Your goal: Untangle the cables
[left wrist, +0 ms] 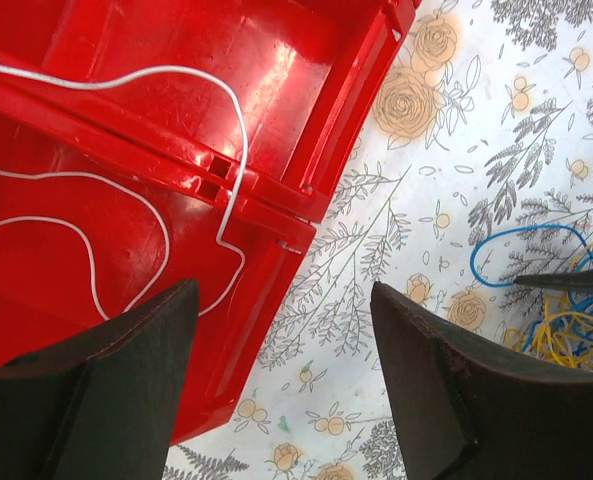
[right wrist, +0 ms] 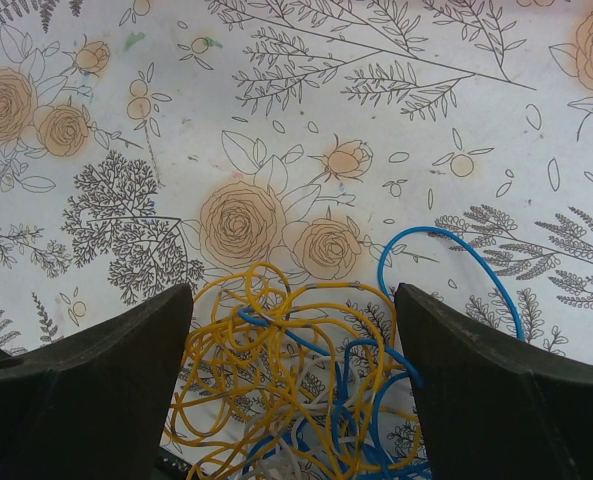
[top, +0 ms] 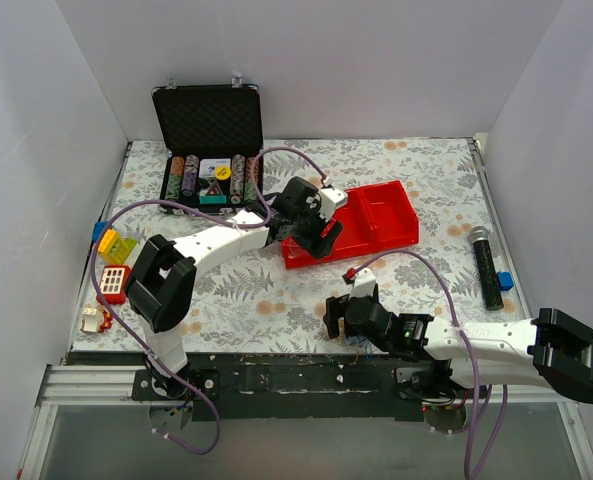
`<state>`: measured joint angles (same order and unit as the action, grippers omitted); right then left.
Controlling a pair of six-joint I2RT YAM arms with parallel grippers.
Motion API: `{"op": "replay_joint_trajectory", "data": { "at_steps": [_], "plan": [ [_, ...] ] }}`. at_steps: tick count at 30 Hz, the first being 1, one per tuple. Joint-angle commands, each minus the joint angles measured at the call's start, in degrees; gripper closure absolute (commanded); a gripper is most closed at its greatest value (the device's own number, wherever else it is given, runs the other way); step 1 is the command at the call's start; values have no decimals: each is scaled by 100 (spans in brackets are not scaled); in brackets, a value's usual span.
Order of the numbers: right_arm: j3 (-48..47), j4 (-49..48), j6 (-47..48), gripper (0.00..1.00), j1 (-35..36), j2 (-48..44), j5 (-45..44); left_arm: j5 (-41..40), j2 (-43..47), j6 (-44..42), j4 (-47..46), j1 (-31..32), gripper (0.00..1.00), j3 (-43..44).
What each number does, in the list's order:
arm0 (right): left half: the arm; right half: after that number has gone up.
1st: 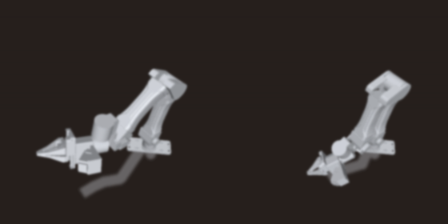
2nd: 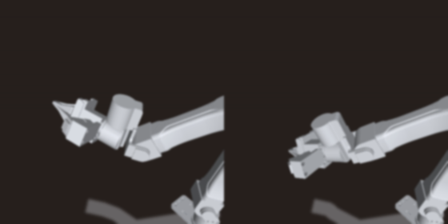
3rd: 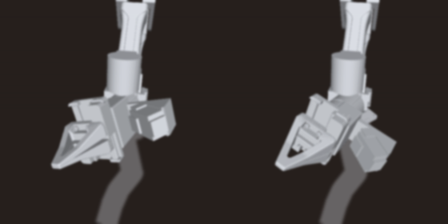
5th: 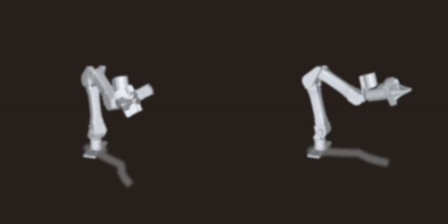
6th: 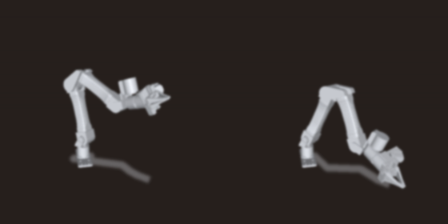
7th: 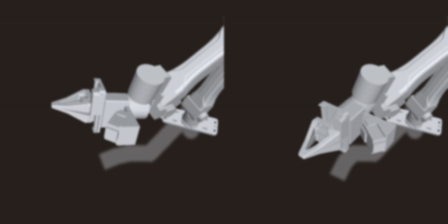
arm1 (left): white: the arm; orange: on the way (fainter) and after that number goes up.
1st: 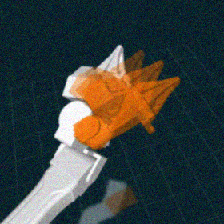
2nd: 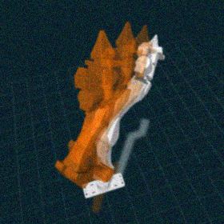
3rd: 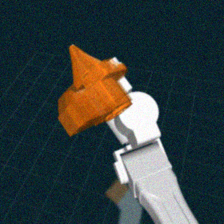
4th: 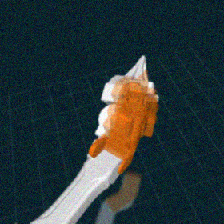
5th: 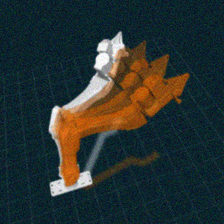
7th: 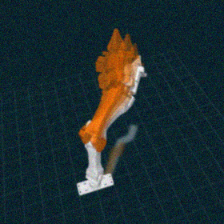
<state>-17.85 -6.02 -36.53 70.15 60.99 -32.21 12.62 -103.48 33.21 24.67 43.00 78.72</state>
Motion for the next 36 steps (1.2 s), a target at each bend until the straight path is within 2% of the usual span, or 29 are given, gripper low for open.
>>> {"op": "replay_joint_trajectory", "data": {
  "at_steps": [1, 4, 14, 23, 29, 36],
  "plan": [
    [-114, -31, -135, 10, -1, -105, -84, 47, 74, 45, -427, 15, 36, 83],
    [-87, -66, -143, 11, -1, -105, -49, -40, 65, -34, -638, 6, 42, -14],
    [-52, -40, -152, 12, -1, -245, -23, 47, -128, -210, -981, -29, 46, -313],
    [80, -127, -240, 14, -1, -298, 83, 249, -225, 10, -1210, -318, 52, -305],
    [53, -145, -240, 15, -1, -281, 109, 996, -216, 72, -1254, -749, 67, -261],
    [-61, -83, -179, 16, -1, -202, 101, 1567, -366, -69, -1227, -802, 62, -287]
  ]
}}
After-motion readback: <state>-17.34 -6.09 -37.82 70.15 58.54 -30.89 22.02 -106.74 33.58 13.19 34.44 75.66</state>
